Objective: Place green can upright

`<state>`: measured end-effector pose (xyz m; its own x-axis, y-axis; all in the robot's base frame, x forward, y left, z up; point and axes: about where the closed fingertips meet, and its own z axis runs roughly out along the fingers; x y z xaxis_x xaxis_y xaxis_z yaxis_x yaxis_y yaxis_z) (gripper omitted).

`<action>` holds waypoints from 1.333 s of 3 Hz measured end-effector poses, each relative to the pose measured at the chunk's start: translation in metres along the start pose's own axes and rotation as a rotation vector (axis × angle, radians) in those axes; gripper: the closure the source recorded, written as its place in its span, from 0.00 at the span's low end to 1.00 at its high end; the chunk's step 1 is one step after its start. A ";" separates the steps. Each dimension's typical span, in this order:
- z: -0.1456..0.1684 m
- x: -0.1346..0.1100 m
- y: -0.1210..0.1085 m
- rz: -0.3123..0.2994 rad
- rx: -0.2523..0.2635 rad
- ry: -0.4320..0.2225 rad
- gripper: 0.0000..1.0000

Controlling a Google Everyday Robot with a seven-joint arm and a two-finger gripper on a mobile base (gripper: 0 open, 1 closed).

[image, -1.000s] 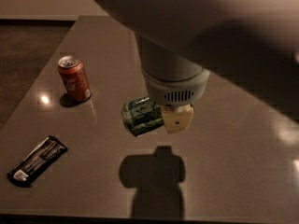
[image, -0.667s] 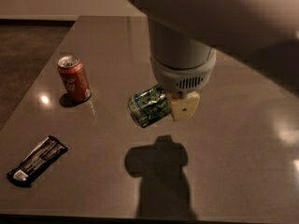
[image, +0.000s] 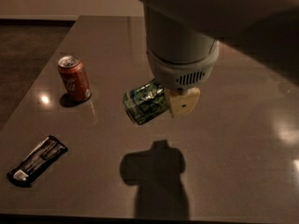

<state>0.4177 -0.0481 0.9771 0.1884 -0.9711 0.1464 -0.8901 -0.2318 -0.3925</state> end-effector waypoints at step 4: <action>0.059 0.065 -0.045 -0.171 0.041 0.031 1.00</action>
Offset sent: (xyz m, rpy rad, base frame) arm 0.0755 -0.0564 -0.0451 -0.0497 0.0914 0.0417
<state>0.4947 -0.1037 0.9509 0.3222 -0.9151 0.2425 -0.8281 -0.3965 -0.3961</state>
